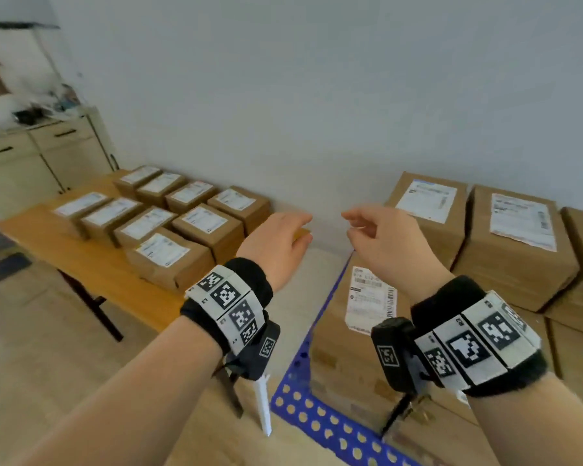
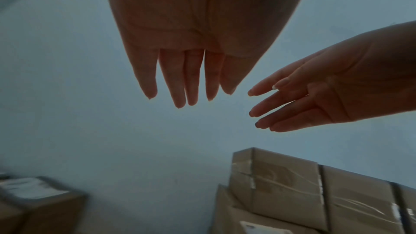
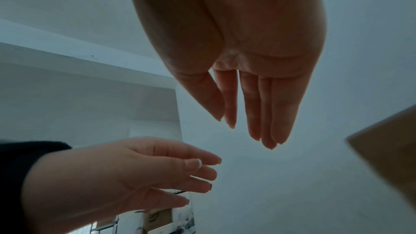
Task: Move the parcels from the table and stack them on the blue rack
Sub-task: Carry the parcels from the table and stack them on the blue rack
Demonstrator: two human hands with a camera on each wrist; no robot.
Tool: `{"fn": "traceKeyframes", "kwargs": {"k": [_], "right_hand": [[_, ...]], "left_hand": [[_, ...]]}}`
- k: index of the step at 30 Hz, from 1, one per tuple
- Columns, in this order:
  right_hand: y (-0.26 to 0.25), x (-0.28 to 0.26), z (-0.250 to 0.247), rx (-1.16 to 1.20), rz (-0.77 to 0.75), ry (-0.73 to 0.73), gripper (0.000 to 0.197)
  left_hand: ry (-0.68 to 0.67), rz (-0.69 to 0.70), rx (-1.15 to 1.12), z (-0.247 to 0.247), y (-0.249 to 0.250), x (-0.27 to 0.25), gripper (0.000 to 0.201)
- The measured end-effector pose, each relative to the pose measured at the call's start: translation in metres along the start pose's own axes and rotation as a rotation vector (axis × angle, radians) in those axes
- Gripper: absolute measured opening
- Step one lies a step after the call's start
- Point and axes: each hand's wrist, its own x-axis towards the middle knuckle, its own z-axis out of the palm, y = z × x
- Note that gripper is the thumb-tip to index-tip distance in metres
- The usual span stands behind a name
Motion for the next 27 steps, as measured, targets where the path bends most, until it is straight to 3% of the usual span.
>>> {"fn": "traceKeyframes", "kwargs": {"k": [9,14,20,27], "right_hand": [[-0.12,0.024,0.163,0.037,-0.074,-0.117,0.032],[-0.156,0.035,0.231,-0.005,-0.063,-0.17,0.035],[-0.154,0.06,0.285,-0.066,0.017,-0.254,0.038],[-0.115,0.124,0.337,-0.072,0.146,-0.338,0.042]], "left_hand": [[-0.029,-0.103,0.023,-0.083,-0.164,-0.073,0.042],[-0.083,-0.173,0.012,-0.111,-0.232,-0.096,0.043],[-0.137,-0.272,-0.021,-0.108,-0.293,-0.091,0.046],[-0.217,-0.412,0.009,-0.083,-0.349,-0.049,0.055]]}}
